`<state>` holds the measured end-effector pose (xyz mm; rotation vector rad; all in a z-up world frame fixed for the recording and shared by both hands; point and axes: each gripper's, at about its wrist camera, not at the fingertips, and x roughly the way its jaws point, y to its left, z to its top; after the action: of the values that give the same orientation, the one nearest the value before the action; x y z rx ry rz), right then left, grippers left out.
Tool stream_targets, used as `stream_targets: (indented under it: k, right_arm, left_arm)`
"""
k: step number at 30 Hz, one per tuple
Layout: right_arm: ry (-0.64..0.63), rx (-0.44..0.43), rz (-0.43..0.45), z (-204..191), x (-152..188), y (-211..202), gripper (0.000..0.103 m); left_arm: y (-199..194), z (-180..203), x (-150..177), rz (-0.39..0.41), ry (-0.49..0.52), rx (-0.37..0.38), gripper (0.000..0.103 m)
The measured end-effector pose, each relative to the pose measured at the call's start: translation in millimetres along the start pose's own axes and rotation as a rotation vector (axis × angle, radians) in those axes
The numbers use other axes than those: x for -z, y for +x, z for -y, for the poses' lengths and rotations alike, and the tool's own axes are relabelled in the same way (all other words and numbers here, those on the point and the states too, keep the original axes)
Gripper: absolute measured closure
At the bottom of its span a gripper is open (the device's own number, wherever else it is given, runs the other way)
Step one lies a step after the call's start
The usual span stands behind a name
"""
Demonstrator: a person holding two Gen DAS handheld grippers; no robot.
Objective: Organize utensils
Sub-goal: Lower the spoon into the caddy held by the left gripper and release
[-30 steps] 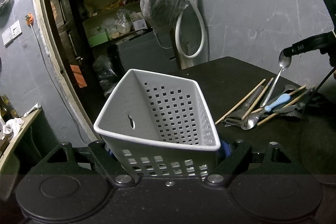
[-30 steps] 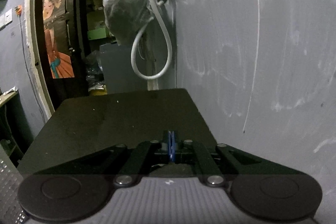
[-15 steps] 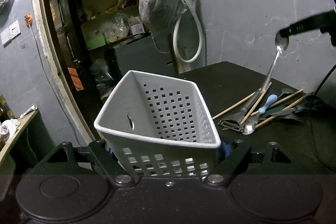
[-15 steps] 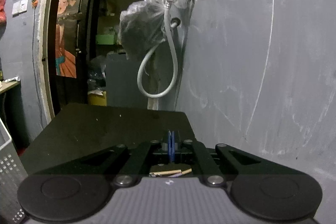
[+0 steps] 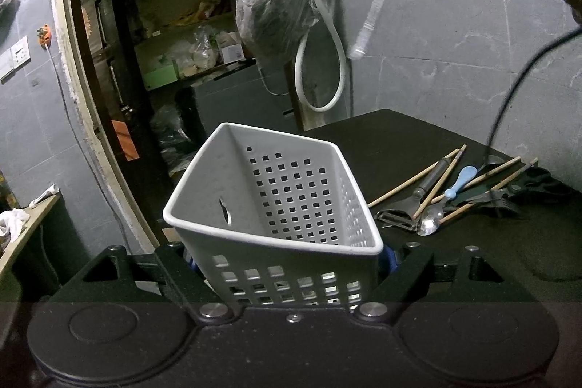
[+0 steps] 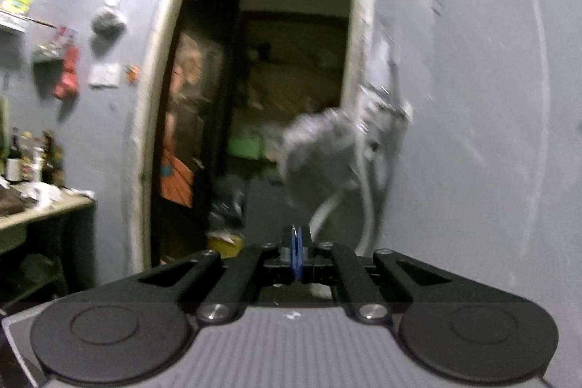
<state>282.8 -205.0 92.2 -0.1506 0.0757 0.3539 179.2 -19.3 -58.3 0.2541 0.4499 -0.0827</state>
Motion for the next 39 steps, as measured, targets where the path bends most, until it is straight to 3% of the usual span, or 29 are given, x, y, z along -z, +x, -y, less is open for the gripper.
stream_targets:
  k: [7,21,27,39]
  right_arm:
    - [-0.109,-0.135,0.065,-44.7,-10.6,2.1,0.101]
    - [-0.253,-0.299,0.044,-106.7,13.6,-14.1,0.101]
    - [-0.345,-0.337,0.003,-125.9,31.0,-11.1,0.101]
    - [-0.36,-0.417,-0.12,-140.7,55.7,2.1,0.101]
  left_arm:
    - [-0.4,-0.3,0.8,0.002,-0.003,0.001,0.02]
    - [0.7,-0.2,0.0,0.001,0.002,0.001,0.02]
    - [0.2,0.3,-1.3,-0.005,0.008,0.003,0.02]
    - [3.5,1.2,-2.8,-0.008,0.001,-0.008,0.02]
